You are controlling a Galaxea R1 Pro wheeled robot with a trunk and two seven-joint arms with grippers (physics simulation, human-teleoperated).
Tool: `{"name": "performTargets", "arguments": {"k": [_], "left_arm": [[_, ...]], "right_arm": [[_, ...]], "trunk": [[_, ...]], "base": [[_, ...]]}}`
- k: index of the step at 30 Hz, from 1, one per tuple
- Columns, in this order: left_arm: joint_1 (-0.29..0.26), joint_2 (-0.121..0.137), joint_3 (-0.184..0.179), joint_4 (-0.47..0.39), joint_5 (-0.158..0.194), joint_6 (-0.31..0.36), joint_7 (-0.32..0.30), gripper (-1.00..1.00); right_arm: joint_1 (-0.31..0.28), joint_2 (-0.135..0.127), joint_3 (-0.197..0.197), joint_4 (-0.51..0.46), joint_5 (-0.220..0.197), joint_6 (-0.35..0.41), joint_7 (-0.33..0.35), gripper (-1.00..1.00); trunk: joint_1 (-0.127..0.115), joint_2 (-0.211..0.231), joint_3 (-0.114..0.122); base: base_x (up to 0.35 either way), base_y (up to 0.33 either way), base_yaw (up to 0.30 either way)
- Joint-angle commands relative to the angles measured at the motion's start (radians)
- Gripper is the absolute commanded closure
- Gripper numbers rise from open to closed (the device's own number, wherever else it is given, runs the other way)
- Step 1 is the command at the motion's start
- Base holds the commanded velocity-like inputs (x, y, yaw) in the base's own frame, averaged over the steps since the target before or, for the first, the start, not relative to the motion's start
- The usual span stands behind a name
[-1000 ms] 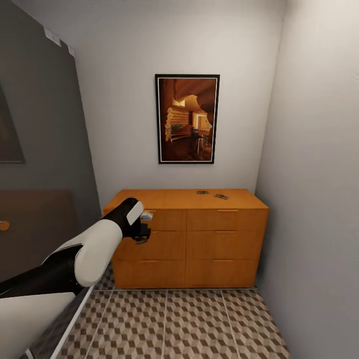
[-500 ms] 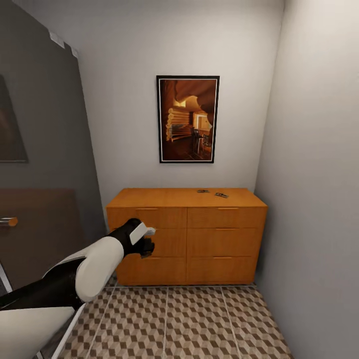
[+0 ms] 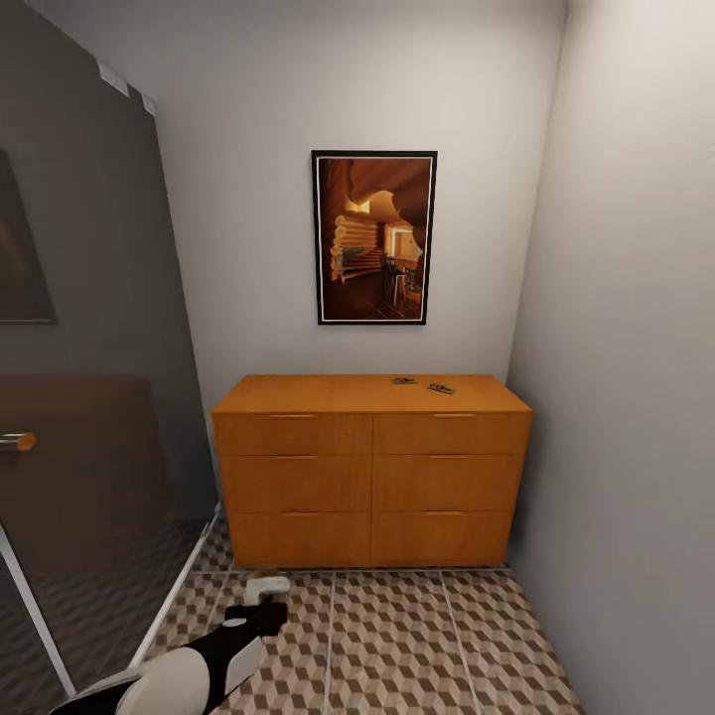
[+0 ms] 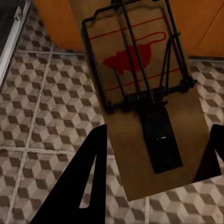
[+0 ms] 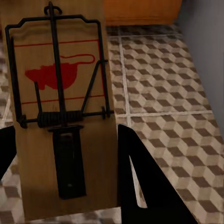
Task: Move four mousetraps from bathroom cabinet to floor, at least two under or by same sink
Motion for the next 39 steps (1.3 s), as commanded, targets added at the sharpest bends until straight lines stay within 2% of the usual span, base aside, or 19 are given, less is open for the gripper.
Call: {"name": "performTargets", "arguments": {"k": [1,2,7,10,14,16,21,23,31,39], "left_arm": [[0.026,0.005,0.007,0.004,-0.018,-0.046,0.004,1.00],[0.040,0.008,0.007,0.004,-0.020,-0.066,0.003,1.00],[0.164,0.022,0.007,0.004,-0.027,-0.271,-0.001,1.00],[0.217,0.024,0.007,0.004,-0.033,-0.364,-0.001,1.00],[0.263,0.026,0.007,0.004,-0.050,-0.457,-0.001,1.00],[0.294,0.029,0.007,0.003,-0.068,-0.507,-0.001,1.00],[0.333,0.050,0.007,0.000,-0.093,-0.619,0.004,1.00],[0.337,0.050,0.009,-0.009,-0.097,-0.641,0.007,1.00],[0.339,0.047,0.012,-0.066,-0.095,-0.647,0.011,1.00],[0.339,0.076,0.012,-0.050,-0.089,-0.648,0.010,1.00]], "right_arm": [[-0.025,-0.001,0.006,-0.007,0.006,-0.002,0.008,1.00],[-0.037,-0.001,0.006,-0.011,0.018,-0.002,0.009,1.00],[-0.167,0.004,0.006,-0.038,0.174,0.019,0.003,1.00],[-0.230,0.008,0.005,-0.051,0.220,0.062,0.000,1.00],[-0.289,0.026,0.005,-0.064,0.237,0.132,-0.017,1.00],[-0.332,0.037,0.005,-0.082,0.242,0.182,-0.051,1.00],[-0.376,0.055,0.006,-0.119,0.266,0.222,-0.133,1.00],[-0.381,0.057,0.008,-0.122,0.280,0.222,-0.145,1.00],[-0.381,0.058,0.011,-0.116,0.285,0.201,-0.148,1.00],[-0.369,0.056,0.012,-0.117,0.285,0.196,-0.150,1.00]], "trunk": [[0.000,-0.001,-0.001],[0.000,-0.001,-0.001],[0.000,-0.001,-0.001],[0.000,-0.001,-0.001],[0.000,-0.001,-0.001],[0.000,-0.001,-0.001],[0.000,-0.001,-0.001],[0.000,-0.001,-0.001],[0.000,-0.001,-0.001],[0.000,-0.001,-0.001]], "base": [[0.000,0.000,0.000],[0.000,0.000,0.000],[0.000,0.000,0.000],[0.000,0.000,0.000],[0.000,0.000,0.000],[0.000,0.000,0.000],[0.000,0.000,0.000],[0.000,0.000,0.000],[0.000,0.000,0.000],[0.000,0.000,0.000]]}}
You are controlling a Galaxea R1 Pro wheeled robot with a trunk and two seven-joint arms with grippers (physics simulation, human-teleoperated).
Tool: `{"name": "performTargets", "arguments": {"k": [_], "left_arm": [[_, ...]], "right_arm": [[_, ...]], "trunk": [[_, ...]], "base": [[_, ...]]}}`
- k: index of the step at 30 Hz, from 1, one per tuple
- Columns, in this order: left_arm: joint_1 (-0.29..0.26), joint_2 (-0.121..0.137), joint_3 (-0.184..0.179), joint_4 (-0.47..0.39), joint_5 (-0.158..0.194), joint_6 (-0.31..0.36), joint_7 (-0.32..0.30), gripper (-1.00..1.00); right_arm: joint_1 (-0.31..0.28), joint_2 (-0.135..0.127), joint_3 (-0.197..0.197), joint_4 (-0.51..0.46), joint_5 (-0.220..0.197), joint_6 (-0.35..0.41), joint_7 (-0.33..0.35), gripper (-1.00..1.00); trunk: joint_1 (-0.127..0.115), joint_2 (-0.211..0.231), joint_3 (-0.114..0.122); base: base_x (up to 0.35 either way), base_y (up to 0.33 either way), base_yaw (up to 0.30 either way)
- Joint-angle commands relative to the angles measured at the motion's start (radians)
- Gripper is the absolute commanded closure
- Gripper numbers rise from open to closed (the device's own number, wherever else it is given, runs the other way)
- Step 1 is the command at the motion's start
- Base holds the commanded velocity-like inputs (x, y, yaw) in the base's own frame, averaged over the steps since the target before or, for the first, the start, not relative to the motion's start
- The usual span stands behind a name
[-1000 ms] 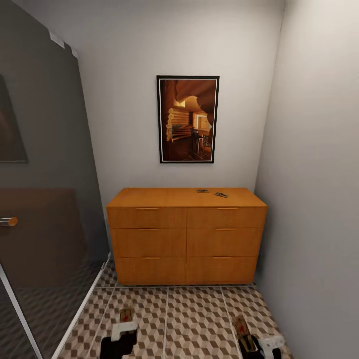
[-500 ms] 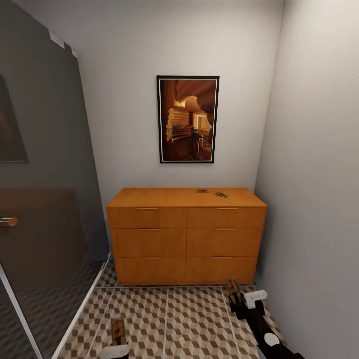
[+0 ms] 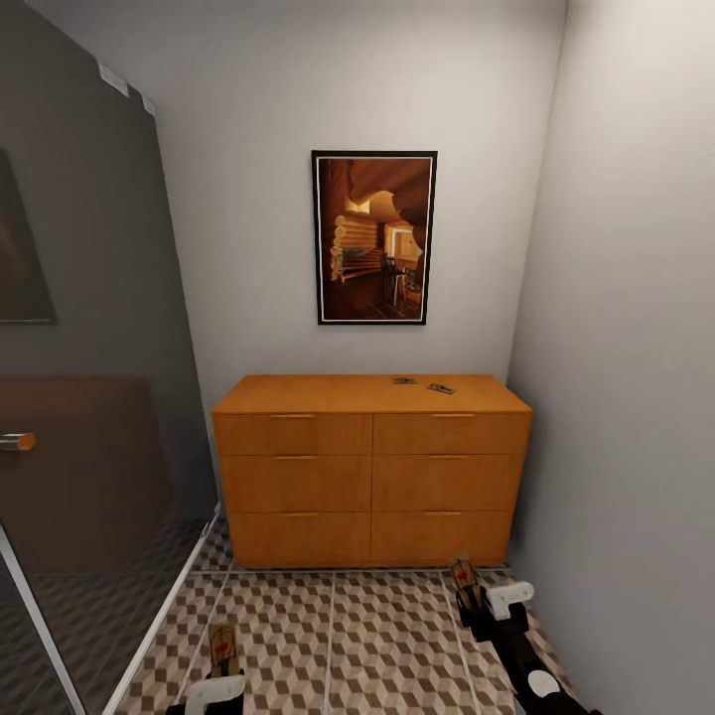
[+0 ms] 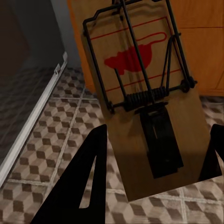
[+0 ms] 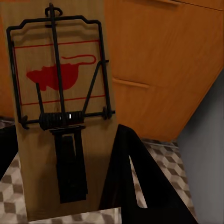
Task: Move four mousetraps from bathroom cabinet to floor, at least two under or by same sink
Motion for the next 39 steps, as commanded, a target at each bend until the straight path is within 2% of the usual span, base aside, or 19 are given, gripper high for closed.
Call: {"name": "performTargets", "arguments": {"k": [1,8,18,20,21,22,23,24,25,26,28,31,34,37,38,39], "left_arm": [[-0.001,0.000,0.005,0.004,-0.011,-0.002,0.007,1.00],[-0.001,0.000,0.005,0.008,-0.011,-0.002,0.007,1.00],[-0.001,0.000,0.012,0.005,-0.009,0.017,0.009,1.00],[-0.006,0.000,0.019,-0.003,-0.007,0.078,0.010,1.00],[-0.011,-0.002,0.024,-0.018,-0.006,0.147,0.011,1.00],[-0.014,-0.003,0.025,-0.030,-0.006,0.189,0.011,1.00],[-0.023,-0.009,0.027,-0.067,-0.005,0.289,0.010,1.00],[-0.029,-0.015,0.028,-0.091,-0.005,0.344,0.010,1.00],[-0.044,-0.028,0.029,-0.146,-0.006,0.462,0.008,1.00],[-0.052,-0.035,0.029,-0.175,-0.006,0.520,0.007,1.00],[-0.088,-0.054,0.029,-0.275,-0.006,0.722,0.005,1.00],[-0.118,-0.063,0.029,-0.335,-0.006,0.827,0.004,1.00],[-0.126,-0.062,0.026,-0.351,-0.006,0.817,0.001,1.00],[-0.128,-0.055,0.023,-0.331,-0.008,0.664,-0.001,1.00],[-0.127,-0.049,0.023,-0.304,-0.008,0.578,-0.001,1.00],[-0.127,-0.045,0.022,-0.287,-0.009,0.535,0.000,1.00]], "right_arm": [[0.001,-0.001,0.005,0.001,0.001,-0.003,-0.004,1.00],[0.006,-0.002,0.002,0.000,0.000,-0.044,-0.006,1.00],[0.010,-0.002,-0.001,0.001,-0.004,-0.051,-0.009,1.00],[0.012,-0.002,-0.002,0.001,-0.006,-0.063,-0.011,1.00],[0.015,-0.001,-0.003,0.002,-0.007,-0.076,-0.011,1.00],[0.017,-0.001,-0.003,0.002,-0.008,-0.082,-0.013,1.00],[0.022,-0.001,-0.004,0.002,-0.009,-0.097,-0.018,1.00],[0.025,-0.001,-0.004,0.002,-0.010,-0.105,-0.023,1.00],[0.029,0.000,-0.005,0.002,-0.011,-0.118,-0.040,1.00],[0.030,0.000,-0.005,0.002,-0.011,-0.124,-0.051,1.00],[0.035,0.001,-0.004,0.003,-0.012,-0.146,-0.116,1.00],[0.037,0.001,-0.004,0.004,-0.012,-0.170,-0.213,1.00],[0.038,0.002,-0.004,0.005,-0.014,-0.183,-0.275,1.00],[0.039,0.008,-0.004,0.008,-0.015,-0.191,-0.329,1.00],[0.039,0.015,-0.004,0.009,-0.014,-0.193,-0.349,1.00],[0.039,0.019,-0.004,0.009,-0.014,-0.193,-0.359,1.00]], "trunk": [[0.000,-0.001,-0.001],[0.000,-0.001,-0.001],[0.000,-0.001,-0.001],[0.000,-0.001,-0.001],[0.000,-0.001,-0.001],[0.000,-0.001,-0.001],[0.000,-0.001,-0.001],[0.000,-0.001,-0.001],[0.000,-0.001,-0.001],[0.000,-0.001,-0.001],[0.000,-0.001,-0.001],[0.000,-0.001,-0.001],[0.000,-0.001,-0.001],[0.000,-0.001,-0.001],[0.000,-0.001,-0.001],[0.000,-0.001,-0.001]], "base": [[0.000,0.000,0.000],[0.000,0.000,0.000],[0.000,0.000,0.000],[0.000,0.000,0.000],[0.000,0.000,0.000],[0.000,0.000,0.000],[0.000,0.000,0.000],[0.000,0.000,0.000],[0.000,0.000,0.000],[0.000,0.000,0.000],[0.000,0.000,0.000],[0.000,0.000,0.000],[0.000,0.000,0.000],[0.000,0.000,0.000],[0.000,0.000,0.000],[0.000,0.000,0.000]]}}
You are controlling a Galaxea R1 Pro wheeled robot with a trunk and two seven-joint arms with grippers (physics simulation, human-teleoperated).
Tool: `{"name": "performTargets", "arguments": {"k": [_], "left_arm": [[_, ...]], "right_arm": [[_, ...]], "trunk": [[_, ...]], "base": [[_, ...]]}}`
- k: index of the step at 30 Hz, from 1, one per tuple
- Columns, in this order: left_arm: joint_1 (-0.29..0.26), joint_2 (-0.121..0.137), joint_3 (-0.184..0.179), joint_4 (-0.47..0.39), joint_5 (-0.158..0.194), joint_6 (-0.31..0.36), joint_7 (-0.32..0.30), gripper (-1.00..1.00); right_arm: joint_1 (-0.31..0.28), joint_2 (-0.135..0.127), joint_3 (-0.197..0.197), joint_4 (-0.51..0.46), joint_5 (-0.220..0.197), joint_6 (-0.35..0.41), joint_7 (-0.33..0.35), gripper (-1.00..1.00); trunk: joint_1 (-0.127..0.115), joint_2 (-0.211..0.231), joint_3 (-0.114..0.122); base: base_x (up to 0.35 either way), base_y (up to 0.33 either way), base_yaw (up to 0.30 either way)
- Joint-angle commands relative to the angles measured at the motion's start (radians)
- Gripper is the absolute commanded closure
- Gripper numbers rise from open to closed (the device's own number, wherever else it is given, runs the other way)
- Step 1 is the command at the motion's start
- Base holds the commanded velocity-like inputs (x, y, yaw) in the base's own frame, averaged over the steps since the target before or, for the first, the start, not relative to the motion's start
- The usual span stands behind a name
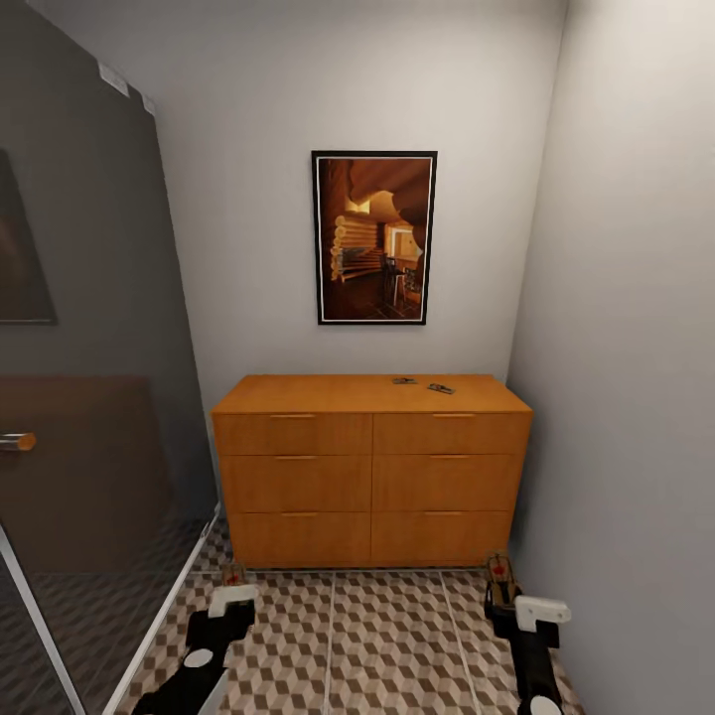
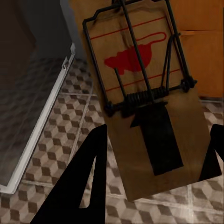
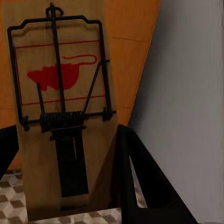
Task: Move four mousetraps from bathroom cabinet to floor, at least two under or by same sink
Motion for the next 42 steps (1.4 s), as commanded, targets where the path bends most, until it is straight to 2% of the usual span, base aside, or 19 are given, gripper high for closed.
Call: {"name": "performTargets", "arguments": {"k": [1,2,4,9,11,14,17,19,21,23,24,25,26,28,29,31,33,37,42], "left_arm": [[-0.001,0.006,0.006,0.039,-0.013,-0.082,0.005,1.00],[-0.001,0.010,0.006,0.074,-0.014,-0.138,0.006,1.00],[0.000,0.016,0.008,0.124,-0.015,-0.197,0.008,1.00],[0.000,0.019,0.010,0.158,-0.013,-0.218,0.008,1.00],[0.000,0.018,0.012,0.161,-0.011,-0.164,0.007,1.00],[0.000,0.016,0.013,0.156,-0.009,-0.032,0.003,1.00],[0.000,0.014,0.014,0.149,-0.008,0.049,0.000,1.00],[-0.004,0.009,0.014,0.139,-0.008,0.083,-0.004,1.00],[-0.020,-0.009,0.014,0.099,-0.008,0.142,-0.017,1.00],[-0.060,-0.038,0.013,0.023,-0.010,0.263,-0.027,1.00],[-0.070,-0.043,0.013,0.004,-0.011,0.303,-0.029,1.00],[-0.102,-0.054,0.013,-0.043,-0.011,0.427,-0.039,1.00],[-0.124,-0.058,0.013,-0.062,-0.010,0.493,-0.050,1.00],[-0.155,-0.062,0.013,-0.079,-0.010,0.550,-0.065,1.00],[-0.163,-0.063,0.013,-0.083,-0.010,0.563,-0.068,1.00],[-0.186,-0.066,0.012,-0.103,-0.010,0.592,-0.078,1.00],[-0.192,-0.066,0.008,-0.115,-0.012,0.592,-0.082,1.00],[-0.196,-0.062,0.005,-0.122,-0.013,0.567,-0.083,1.00],[-0.196,-0.065,0.004,-0.126,-0.013,0.556,-0.081,1.00]], "right_arm": [[-0.001,0.007,0.008,0.001,0.000,-0.001,-0.027,1.00],[-0.001,0.016,0.009,0.002,0.003,-0.001,-0.041,1.00],[-0.001,0.034,0.012,0.008,0.008,0.004,-0.056,1.00],[-0.002,0.048,0.011,0.038,0.008,0.037,-0.068,1.00],[-0.006,0.053,0.008,0.042,0.005,0.110,-0.068,1.00],[-0.015,0.054,0.002,0.038,0.001,0.204,-0.064,1.00],[-0.022,0.055,-0.008,0.033,-0.013,0.237,-0.062,1.00],[-0.032,0.056,-0.012,0.032,-0.039,0.247,-0.059,1.00],[-0.054,0.056,-0.015,0.017,-0.079,0.263,-0.051,1.00],[-0.072,0.056,-0.012,-0.022,-0.095,0.288,-0.036,1.00],[-0.075,0.056,-0.011,-0.034,-0.096,0.292,-0.030,1.00],[-0.082,0.056,-0.004,-0.077,-0.097,0.305,-0.004,1.00],[-0.089,0.056,0.003,-0.109,-0.096,0.317,0.025,1.00],[-0.104,0.056,0.015,-0.148,-0.094,0.351,0.087,1.00],[-0.111,0.056,0.018,-0.157,-0.094,0.368,0.111,1.00],[-0.157,0.054,0.025,-0.182,-0.093,0.462,0.229,1.00],[-0.175,0.055,0.028,-0.188,-0.093,0.497,0.283,1.00],[-0.186,0.055,0.033,-0.194,-0.087,0.475,0.311,1.00],[-0.186,0.053,0.054,-0.210,-0.052,0.425,0.318,1.00]], "trunk": [[0.000,-0.001,-0.001],[0.000,-0.001,-0.001],[0.000,-0.001,-0.001],[0.000,-0.001,-0.001],[0.000,-0.001,-0.001],[0.000,-0.001,-0.001],[0.000,-0.001,-0.001],[0.000,-0.001,-0.001],[0.000,-0.001,-0.001],[0.000,-0.001,-0.001],[0.000,-0.001,-0.001],[0.000,-0.001,-0.001],[0.000,-0.001,-0.001],[0.000,-0.001,-0.001],[0.000,-0.001,-0.001],[0.000,-0.001,-0.001],[0.000,-0.001,-0.001],[0.000,-0.001,-0.001],[0.000,-0.001,-0.001]], "base": [[0.000,0.000,0.000],[0.000,0.000,0.000],[0.000,0.000,0.000],[0.000,0.000,0.000],[0.000,0.000,0.000],[0.000,0.000,0.000],[0.000,0.000,0.000],[0.000,0.000,0.000],[0.000,0.000,0.000],[0.000,0.000,0.000],[0.000,0.000,0.000],[0.000,0.000,0.000],[0.000,0.000,0.000],[0.000,0.000,0.000],[0.000,0.000,0.000],[0.000,0.000,0.000],[0.000,0.000,0.000],[0.000,0.000,0.000],[0.000,0.000,0.000]]}}
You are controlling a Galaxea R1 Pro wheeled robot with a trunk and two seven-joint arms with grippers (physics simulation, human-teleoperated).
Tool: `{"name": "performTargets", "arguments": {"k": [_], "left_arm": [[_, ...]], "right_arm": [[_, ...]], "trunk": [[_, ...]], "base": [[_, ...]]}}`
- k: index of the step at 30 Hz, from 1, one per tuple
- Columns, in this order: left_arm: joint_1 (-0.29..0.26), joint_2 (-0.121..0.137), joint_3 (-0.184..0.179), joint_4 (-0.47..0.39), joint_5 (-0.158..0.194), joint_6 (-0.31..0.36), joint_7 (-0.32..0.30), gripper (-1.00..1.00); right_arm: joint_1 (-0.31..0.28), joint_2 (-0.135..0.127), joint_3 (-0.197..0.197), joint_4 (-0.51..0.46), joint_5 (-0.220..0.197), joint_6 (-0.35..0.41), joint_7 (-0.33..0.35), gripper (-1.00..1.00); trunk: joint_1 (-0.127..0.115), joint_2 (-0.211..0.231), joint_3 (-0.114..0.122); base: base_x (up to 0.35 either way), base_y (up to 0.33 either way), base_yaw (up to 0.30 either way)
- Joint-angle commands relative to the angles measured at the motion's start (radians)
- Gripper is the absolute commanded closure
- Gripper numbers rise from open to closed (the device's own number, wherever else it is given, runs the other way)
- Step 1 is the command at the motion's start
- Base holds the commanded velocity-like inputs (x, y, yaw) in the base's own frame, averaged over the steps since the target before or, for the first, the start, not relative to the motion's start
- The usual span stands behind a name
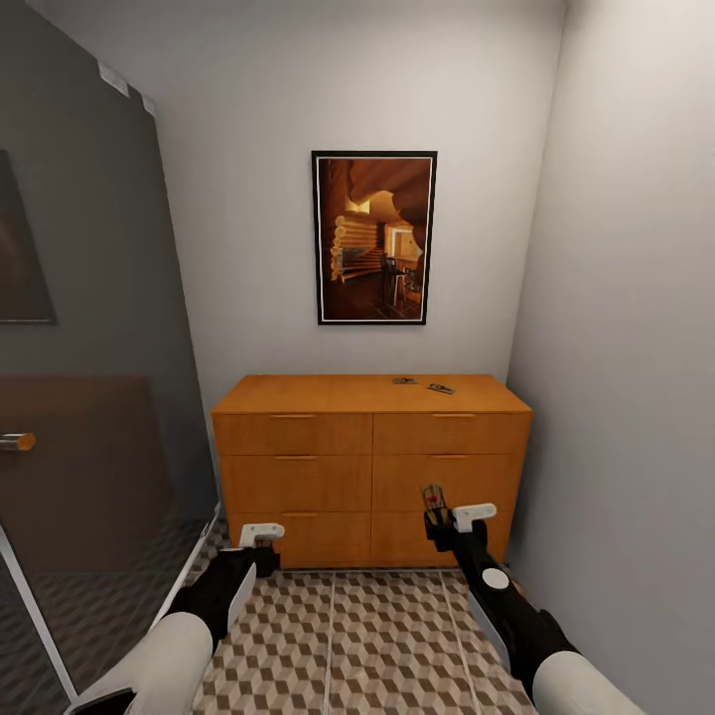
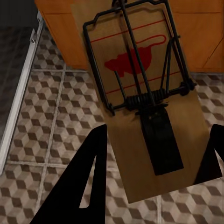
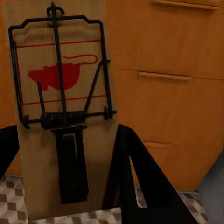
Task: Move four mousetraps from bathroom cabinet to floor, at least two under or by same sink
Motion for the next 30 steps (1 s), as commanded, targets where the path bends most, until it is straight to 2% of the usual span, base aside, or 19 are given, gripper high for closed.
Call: {"name": "performTargets", "arguments": {"k": [1,5,7,15,16,17,21,23,26,28,30], "left_arm": [[-0.001,-0.004,0.004,0.000,-0.005,0.004,0.001,1.00],[-0.001,-0.012,0.003,0.008,-0.005,0.003,0.000,1.00],[-0.001,-0.013,0.003,0.016,-0.004,0.003,0.000,1.00],[-0.001,-0.008,0.010,0.017,-0.005,0.009,0.003,1.00],[-0.001,-0.008,0.009,0.018,-0.007,0.008,0.005,1.00],[-0.001,-0.009,0.007,0.020,-0.007,0.006,0.005,1.00],[-0.001,-0.019,0.005,0.034,-0.003,-0.004,0.005,1.00],[-0.001,-0.020,0.005,0.040,-0.002,-0.021,0.005,1.00],[-0.001,-0.018,0.009,0.043,-0.001,-0.037,0.004,1.00],[-0.001,-0.016,0.010,0.049,0.001,-0.078,0.002,1.00],[-0.001,-0.017,0.011,0.064,0.001,-0.126,0.003,1.00]], "right_arm": [[0.004,-0.001,0.008,0.005,-0.001,-0.009,-0.007,1.00],[0.020,-0.001,0.012,0.072,0.005,-0.030,-0.007,1.00],[0.024,-0.001,0.013,0.118,0.007,-0.072,-0.007,1.00],[0.014,0.002,0.007,0.152,0.006,-0.116,-0.015,1.00],[0.012,0.002,0.007,0.152,0.006,-0.117,-0.027,1.00],[0.009,0.003,0.006,0.150,0.007,-0.119,-0.080,1.00],[0.007,0.003,0.002,0.147,0.006,-0.125,-0.141,1.00],[0.007,0.003,0.005,0.142,0.008,-0.126,-0.143,1.00],[0.007,0.002,0.031,0.131,0.020,-0.127,-0.129,1.00],[0.008,0.001,0.110,0.127,0.055,-0.127,-0.101,1.00],[0.007,0.001,0.159,0.126,0.068,-0.125,-0.089,1.00]], "trunk": [[0.000,-0.001,-0.001],[0.000,-0.001,-0.001],[0.000,-0.001,-0.001],[0.000,-0.001,-0.001],[0.000,-0.001,-0.001],[0.000,-0.001,-0.001],[0.000,-0.001,-0.001],[0.000,-0.001,-0.001],[0.000,-0.001,-0.001],[0.000,-0.001,-0.001],[0.000,-0.001,-0.001]], "base": [[0.000,0.000,0.000],[0.000,0.000,0.000],[0.000,0.000,0.000],[0.000,0.000,0.000],[0.000,0.000,0.000],[0.000,0.000,0.000],[0.000,0.000,0.000],[0.000,0.000,0.000],[0.000,0.000,0.000],[0.000,0.000,0.000],[0.000,0.000,0.000]]}}
